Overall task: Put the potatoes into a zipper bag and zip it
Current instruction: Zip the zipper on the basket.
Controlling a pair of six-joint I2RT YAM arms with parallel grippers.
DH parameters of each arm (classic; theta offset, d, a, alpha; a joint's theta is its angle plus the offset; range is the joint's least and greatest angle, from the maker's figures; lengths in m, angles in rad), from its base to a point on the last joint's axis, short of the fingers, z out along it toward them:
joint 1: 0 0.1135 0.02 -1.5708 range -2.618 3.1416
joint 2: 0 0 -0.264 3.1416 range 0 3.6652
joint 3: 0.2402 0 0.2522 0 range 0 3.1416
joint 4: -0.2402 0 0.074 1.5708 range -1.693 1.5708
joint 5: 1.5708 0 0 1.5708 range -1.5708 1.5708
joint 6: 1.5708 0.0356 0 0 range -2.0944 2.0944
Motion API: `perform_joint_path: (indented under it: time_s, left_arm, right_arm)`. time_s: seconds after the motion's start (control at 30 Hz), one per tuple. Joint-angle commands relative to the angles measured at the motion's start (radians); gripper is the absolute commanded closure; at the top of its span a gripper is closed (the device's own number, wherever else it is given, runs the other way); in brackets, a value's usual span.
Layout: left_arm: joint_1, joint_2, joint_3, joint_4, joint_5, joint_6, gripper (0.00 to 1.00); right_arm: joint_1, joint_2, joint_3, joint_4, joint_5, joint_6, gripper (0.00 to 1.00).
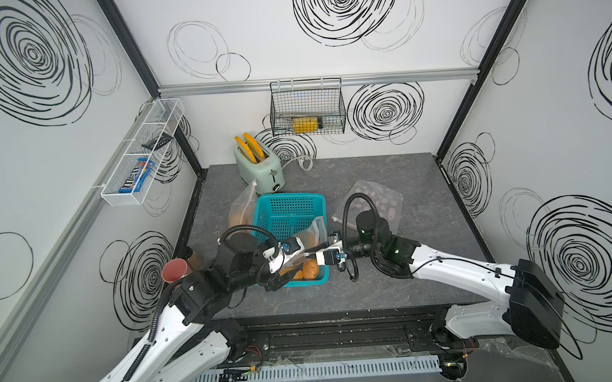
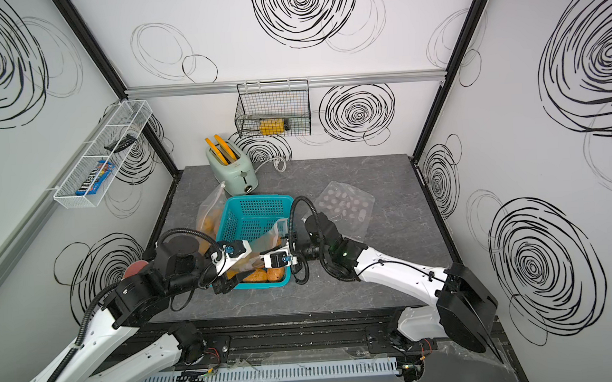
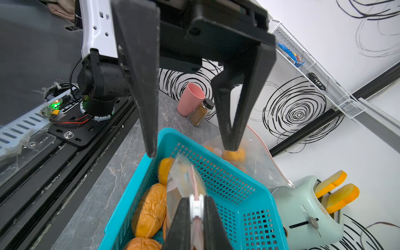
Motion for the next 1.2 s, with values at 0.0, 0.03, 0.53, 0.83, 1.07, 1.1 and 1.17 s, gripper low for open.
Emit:
perform_joint_path:
  time_s: [0.0,0.03,0.53,0.83,1.07,1.1,1.17]
  left_arm:
    - [-0.004,-0.030,-0.027,0.082,0.075,0.066,0.32]
    - [-0.005,-0.031,-0.031,0.083,0.096,0.074,0.33]
    - [-0.030,0.002,-0.102,0.189,0.080,0.087,0.61]
    - [-0.056,0.004,-0.107,0.172,0.058,0.093,0.88]
    - [-0.061,0.007,-0.095,0.167,0.035,0.101,1.00]
    - [-0.061,0.008,-0.088,0.161,0.035,0.105,1.00]
    - [-0.061,0.018,-0.063,0.130,0.038,0.122,1.00]
  right_arm:
    - [0.004,-0.027,-0.009,0.030,-0.054,0.002,0.95]
    - [0.005,-0.026,-0.007,0.025,-0.060,0.002,0.95]
    - [0.025,-0.030,0.007,-0.020,-0.069,-0.022,0.95]
    - [0.031,-0.036,0.007,-0.031,-0.057,-0.028,0.95]
    - [0.037,-0.036,0.008,-0.036,-0.047,-0.028,0.89]
    - [0.042,-0.038,0.010,-0.036,-0.040,-0.028,0.82]
    - [0.047,-0.042,0.014,-0.037,-0.027,-0.026,0.71]
